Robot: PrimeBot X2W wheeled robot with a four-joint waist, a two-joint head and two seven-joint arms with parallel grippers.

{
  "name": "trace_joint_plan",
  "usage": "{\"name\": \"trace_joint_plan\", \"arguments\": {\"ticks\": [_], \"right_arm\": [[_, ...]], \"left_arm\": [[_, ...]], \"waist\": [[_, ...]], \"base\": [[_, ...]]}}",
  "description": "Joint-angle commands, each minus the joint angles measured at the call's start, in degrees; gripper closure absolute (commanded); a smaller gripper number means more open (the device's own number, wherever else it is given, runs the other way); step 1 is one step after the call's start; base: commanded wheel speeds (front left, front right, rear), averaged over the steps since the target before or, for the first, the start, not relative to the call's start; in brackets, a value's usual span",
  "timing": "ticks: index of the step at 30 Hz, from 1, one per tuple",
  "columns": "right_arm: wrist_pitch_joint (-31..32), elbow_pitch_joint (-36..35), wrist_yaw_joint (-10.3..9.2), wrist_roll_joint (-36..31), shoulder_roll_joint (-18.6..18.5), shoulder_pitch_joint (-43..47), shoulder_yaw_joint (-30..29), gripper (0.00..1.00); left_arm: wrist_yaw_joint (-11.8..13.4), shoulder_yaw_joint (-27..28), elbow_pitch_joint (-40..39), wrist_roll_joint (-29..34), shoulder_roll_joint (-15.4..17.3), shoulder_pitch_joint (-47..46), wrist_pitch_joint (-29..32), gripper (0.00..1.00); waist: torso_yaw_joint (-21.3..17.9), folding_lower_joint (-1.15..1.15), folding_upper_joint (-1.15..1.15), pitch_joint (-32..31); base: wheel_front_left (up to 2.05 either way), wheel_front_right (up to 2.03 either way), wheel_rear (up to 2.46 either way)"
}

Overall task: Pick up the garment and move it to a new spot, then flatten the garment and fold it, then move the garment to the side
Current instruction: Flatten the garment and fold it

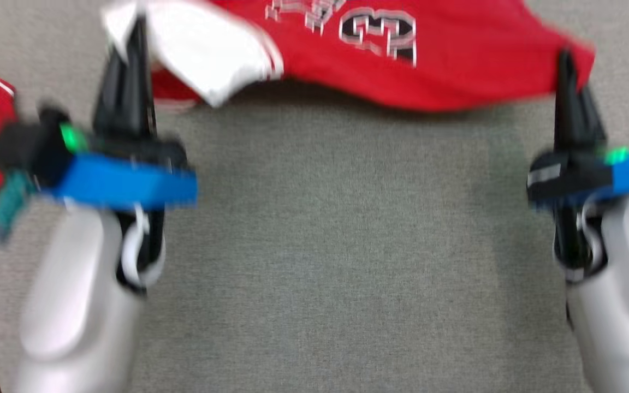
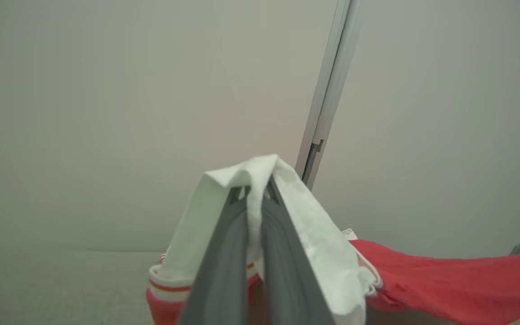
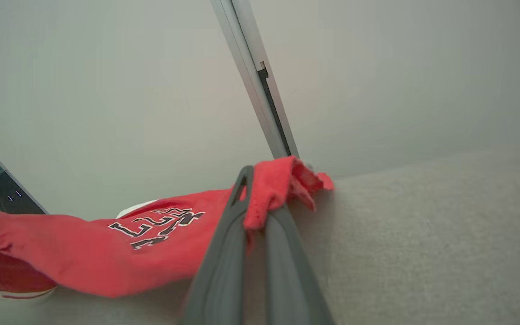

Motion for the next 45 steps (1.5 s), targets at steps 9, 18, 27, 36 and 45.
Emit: {"name": "trace_joint_plan", "arguments": {"ticks": [9,18,27,36,45], "right_arm": [[0.99,-3.65,0.03,1.30,0.22,21.06,-2.92,1.00],[5.37,-10.81,0.03,-1.97,2.93,37.27,-6.24,1.00],[11.91,-21.01,0.03,-5.03,5.35,48.06,-9.63,1.00],[16.09,-22.09,0.03,-5.93,6.37,43.97,-10.36,1.00],[20.39,-20.65,0.03,-4.33,6.59,37.34,-10.36,1.00]], "left_arm": [[0.82,0.90,-7.02,1.10,-3.03,23.70,-0.15,1.00],[2.33,1.19,-11.67,1.73,-4.36,40.90,-0.15,1.00],[2.60,0.27,-15.50,3.00,-4.25,48.34,-0.16,1.00],[0.94,-0.84,-13.43,4.06,-3.48,41.47,0.53,1.00],[-1.07,-1.04,-7.80,5.00,-1.85,31.25,0.62,1.00]], "waist": [[0.23,0.02,0.00,-8.17],[0.74,0.02,0.00,-14.06],[1.07,0.02,0.00,-15.66],[0.00,0.02,0.00,-15.01],[-1.45,0.02,0.00,-12.26]], "base": [[0.00,0.00,0.00],[0.00,0.00,0.00],[0.00,0.00,0.00],[0.00,0.00,0.00],[0.00,0.00,0.00]]}}
